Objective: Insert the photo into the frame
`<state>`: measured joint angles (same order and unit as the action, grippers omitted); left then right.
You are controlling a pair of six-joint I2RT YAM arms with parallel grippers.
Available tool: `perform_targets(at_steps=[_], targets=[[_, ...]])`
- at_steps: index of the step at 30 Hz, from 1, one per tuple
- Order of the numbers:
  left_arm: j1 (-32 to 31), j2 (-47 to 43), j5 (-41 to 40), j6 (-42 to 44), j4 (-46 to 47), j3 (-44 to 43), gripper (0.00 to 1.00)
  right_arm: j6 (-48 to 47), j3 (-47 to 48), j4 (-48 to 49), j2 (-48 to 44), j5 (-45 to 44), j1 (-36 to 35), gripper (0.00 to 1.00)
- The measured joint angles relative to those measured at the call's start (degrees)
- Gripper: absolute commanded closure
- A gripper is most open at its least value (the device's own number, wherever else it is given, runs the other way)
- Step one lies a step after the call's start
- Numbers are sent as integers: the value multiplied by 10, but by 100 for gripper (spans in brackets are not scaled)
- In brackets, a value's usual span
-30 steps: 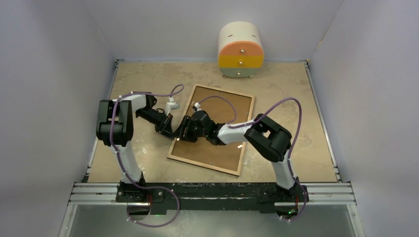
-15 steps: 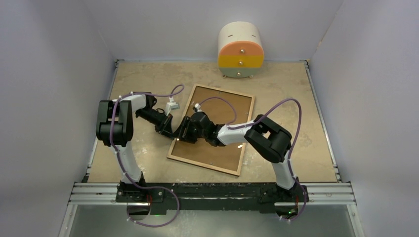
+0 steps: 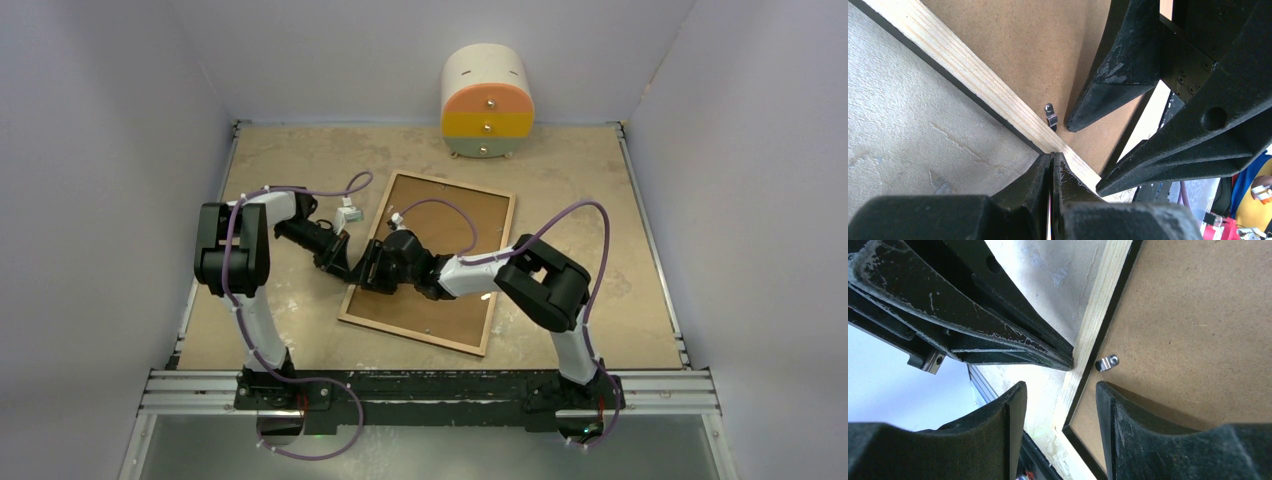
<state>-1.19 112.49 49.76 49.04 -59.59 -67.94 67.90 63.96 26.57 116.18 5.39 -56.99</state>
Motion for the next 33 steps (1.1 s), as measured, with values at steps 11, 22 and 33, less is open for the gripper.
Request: perform_targets(at_steps=[11, 22, 33], targets=[[0, 0, 0, 1, 0, 0, 100, -11, 1, 5, 4, -26, -3, 52], [0, -4, 0, 14, -5, 4, 100, -28, 2, 30, 10, -56, -3, 51], [6, -6, -3, -13, -21, -66, 39, -30, -62, 59, -69, 32, 83, 34]])
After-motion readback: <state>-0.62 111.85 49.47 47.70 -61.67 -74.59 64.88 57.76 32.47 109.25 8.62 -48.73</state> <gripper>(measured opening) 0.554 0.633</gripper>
